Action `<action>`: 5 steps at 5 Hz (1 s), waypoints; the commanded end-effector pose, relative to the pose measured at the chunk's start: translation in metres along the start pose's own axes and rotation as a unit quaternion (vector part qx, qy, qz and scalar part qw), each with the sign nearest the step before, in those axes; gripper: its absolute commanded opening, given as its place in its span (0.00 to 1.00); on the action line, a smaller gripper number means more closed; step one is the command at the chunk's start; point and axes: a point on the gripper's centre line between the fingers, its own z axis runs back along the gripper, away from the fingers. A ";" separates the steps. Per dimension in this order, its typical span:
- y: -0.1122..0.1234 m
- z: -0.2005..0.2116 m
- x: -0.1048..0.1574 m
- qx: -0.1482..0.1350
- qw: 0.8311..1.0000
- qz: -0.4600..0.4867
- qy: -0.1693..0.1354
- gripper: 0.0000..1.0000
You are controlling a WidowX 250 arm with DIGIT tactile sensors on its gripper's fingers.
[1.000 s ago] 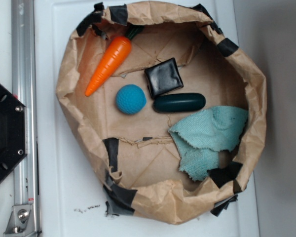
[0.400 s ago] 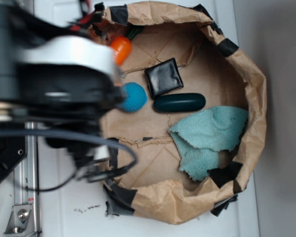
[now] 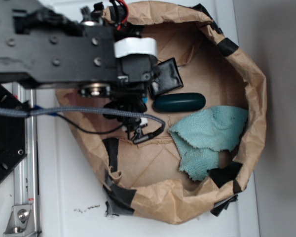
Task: Grab the black box.
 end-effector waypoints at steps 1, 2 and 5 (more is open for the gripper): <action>0.026 -0.028 0.035 0.024 0.999 0.038 0.005 1.00; 0.031 -0.035 0.044 0.024 0.998 0.051 0.008 1.00; -0.024 -0.073 0.029 0.024 0.998 -0.022 0.044 1.00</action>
